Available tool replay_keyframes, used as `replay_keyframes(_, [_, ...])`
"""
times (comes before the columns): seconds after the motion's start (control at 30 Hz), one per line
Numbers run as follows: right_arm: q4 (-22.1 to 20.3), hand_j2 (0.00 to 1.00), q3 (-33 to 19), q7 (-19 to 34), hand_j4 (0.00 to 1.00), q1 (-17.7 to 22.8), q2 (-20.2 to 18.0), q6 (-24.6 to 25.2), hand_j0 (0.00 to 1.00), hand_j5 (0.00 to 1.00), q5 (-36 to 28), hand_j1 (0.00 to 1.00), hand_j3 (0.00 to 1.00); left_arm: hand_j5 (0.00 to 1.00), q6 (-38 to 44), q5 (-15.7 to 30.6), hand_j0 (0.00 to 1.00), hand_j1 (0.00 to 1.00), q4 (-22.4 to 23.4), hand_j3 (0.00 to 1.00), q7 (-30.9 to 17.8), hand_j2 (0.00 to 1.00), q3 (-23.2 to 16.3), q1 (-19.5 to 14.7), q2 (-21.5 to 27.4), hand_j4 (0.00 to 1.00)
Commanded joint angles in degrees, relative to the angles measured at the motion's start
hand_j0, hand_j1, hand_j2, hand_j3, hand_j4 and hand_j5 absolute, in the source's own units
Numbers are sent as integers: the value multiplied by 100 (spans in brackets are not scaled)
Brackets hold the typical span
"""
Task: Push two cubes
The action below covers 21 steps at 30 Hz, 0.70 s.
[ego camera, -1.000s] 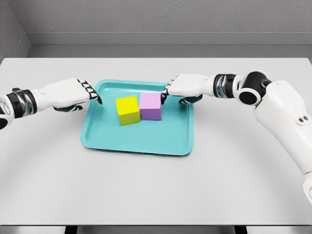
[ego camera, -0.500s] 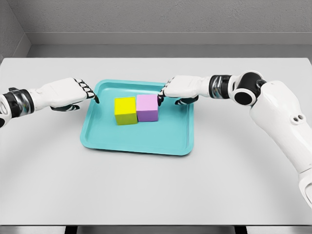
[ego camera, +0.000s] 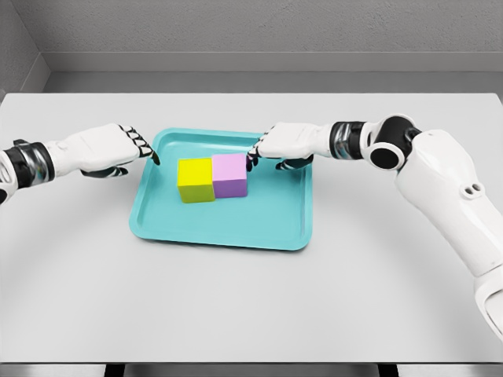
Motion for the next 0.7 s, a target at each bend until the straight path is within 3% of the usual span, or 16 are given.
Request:
replay_keyframes(0.0, [-1, 64, -3, -1, 64, 0, -30, 9, 64, 64, -22, 64, 64, 71, 11, 42, 71, 71, -11, 71, 3, 71, 3, 0, 12, 71])
replay_keyframes(0.1, [-18, 64, -3, -1, 64, -44, -144, 9, 64, 64, -39, 64, 64, 71, 11, 121, 71, 71, -20, 71, 11, 71, 144, 26, 153, 71])
replay_keyframes(0.13, [-62, 65, -3, -1, 65, -88, -232, 9, 65, 65, -92, 65, 65, 75, 11, 235, 75, 75, -20, 75, 12, 75, 197, 53, 267, 75])
replay_keyframes(0.17, [-211, 65, -12, -1, 65, -97, -364, 9, 65, 65, -110, 65, 65, 85, 11, 419, 85, 85, -11, 85, 12, 85, 214, 70, 416, 85])
replay_keyframes(0.2, [-545, 66, -82, 7, 66, -70, -566, 9, 66, 66, -110, 66, 66, 98, 11, 578, 98, 98, -2, 98, 12, 98, 276, 88, 504, 98])
replay_keyframes(0.23, [-879, 72, -161, -1, 72, -62, -873, 9, 72, 72, -153, 72, 72, 100, 11, 683, 100, 100, -2, 100, 20, 100, 293, 97, 601, 100])
replay_keyframes(0.3, [-1837, 100, -978, -28, 100, 202, -1515, 9, 100, 100, -593, 100, 100, 100, 11, 780, 100, 100, 7, 100, 20, 100, 293, 97, 733, 100])
replay_keyframes(0.37, [-2848, 100, -1927, -45, 100, 694, -2306, 9, 100, 100, -1084, 100, 100, 100, 11, 903, 100, 100, 16, 100, 38, 100, 363, 105, 874, 100])
replay_keyframes(0.4, [-3024, 100, -2130, -45, 100, 843, -2587, 9, 100, 100, -1401, 100, 100, 100, 11, 1043, 100, 100, 16, 100, 38, 100, 408, 105, 900, 100])
replay_keyframes(0.47, [-3059, 100, -2447, -45, 100, 1142, -2886, 9, 100, 100, -1832, 100, 100, 100, 11, 1096, 100, 100, 68, 100, 38, 100, 504, 202, 935, 100])
replay_keyframes(0.67, [-3068, 100, -2447, -98, 100, 2074, -2808, 9, 100, 100, -2245, 100, 100, 100, 11, 1096, 100, 100, 174, 100, 38, 100, 575, 228, 926, 100])
